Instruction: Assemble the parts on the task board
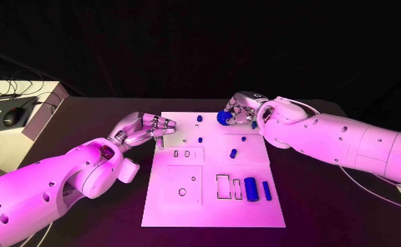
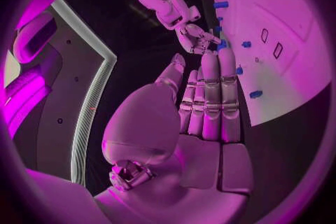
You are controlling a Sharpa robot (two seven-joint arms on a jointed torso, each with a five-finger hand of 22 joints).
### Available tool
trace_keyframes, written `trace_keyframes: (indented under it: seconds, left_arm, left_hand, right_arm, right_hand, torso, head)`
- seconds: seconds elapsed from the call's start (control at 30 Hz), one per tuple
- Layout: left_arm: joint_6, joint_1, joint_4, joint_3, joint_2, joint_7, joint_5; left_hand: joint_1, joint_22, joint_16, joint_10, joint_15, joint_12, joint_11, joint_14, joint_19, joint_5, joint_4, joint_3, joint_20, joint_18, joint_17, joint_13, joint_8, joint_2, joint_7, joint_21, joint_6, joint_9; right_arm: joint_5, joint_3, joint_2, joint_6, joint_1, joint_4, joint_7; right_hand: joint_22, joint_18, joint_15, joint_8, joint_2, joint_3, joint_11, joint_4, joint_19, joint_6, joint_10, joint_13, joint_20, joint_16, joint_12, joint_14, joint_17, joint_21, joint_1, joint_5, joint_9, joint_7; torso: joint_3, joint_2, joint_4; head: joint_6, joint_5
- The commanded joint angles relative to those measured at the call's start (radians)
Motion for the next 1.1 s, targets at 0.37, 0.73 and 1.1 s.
trace_keyframes:
  seconds: [0.37,0.73,1.1]
  left_arm:
    - [0.018,-0.004,0.003,0.000,-0.002,0.011,0.003]
    - [0.017,-0.004,0.005,0.000,-0.004,0.011,0.003]
    - [0.017,-0.004,0.010,0.000,-0.006,0.010,0.003]
  left_hand:
    - [0.003,0.004,0.007,0.007,0.000,-0.005,-0.002,0.000,0.006,-0.001,0.000,0.000,0.002,0.018,-0.002,0.000,0.000,0.003,0.002,-0.006,-0.004,-0.001]
    - [0.003,0.005,0.008,0.008,0.000,-0.005,-0.002,0.001,0.007,-0.001,0.000,0.000,0.001,0.018,-0.002,0.000,0.000,0.003,0.002,-0.006,-0.004,-0.001]
    - [0.003,0.005,0.008,0.008,0.000,-0.005,-0.002,0.001,0.007,-0.001,0.000,0.000,0.001,0.018,-0.002,0.000,0.000,0.003,0.002,-0.006,-0.004,-0.001]
  right_arm:
    - [-0.167,-0.011,0.039,-0.042,0.001,0.104,-0.102]
    - [-0.212,-0.020,0.100,-0.045,-0.004,0.087,-0.159]
    - [-0.233,-0.022,0.148,-0.048,-0.019,0.043,-0.175]
  right_hand:
    - [-0.003,0.005,-0.005,0.002,-0.018,-0.016,-0.002,0.025,0.036,0.009,0.013,-0.003,-0.007,-0.004,-0.015,0.001,0.000,-0.006,0.010,-0.017,0.001,0.014]
    - [-0.003,0.006,-0.005,0.003,-0.021,-0.016,-0.002,0.027,0.037,0.009,0.015,-0.003,-0.007,-0.005,-0.017,0.001,0.000,-0.005,0.012,-0.013,0.001,0.014]
    - [-0.004,0.006,-0.005,0.002,-0.023,-0.014,-0.002,0.027,0.037,0.008,0.015,-0.004,-0.007,-0.005,-0.018,0.000,0.000,-0.005,0.014,-0.011,0.001,0.014]
  torso:
    - [-0.0017,-0.001,0.0008]
    - [-0.0020,0.002,0.0038]
    - [-0.0018,0.003,0.0040]
  head:
    - [0.000,0.008]
    - [0.000,0.009]
    - [-0.003,0.014]
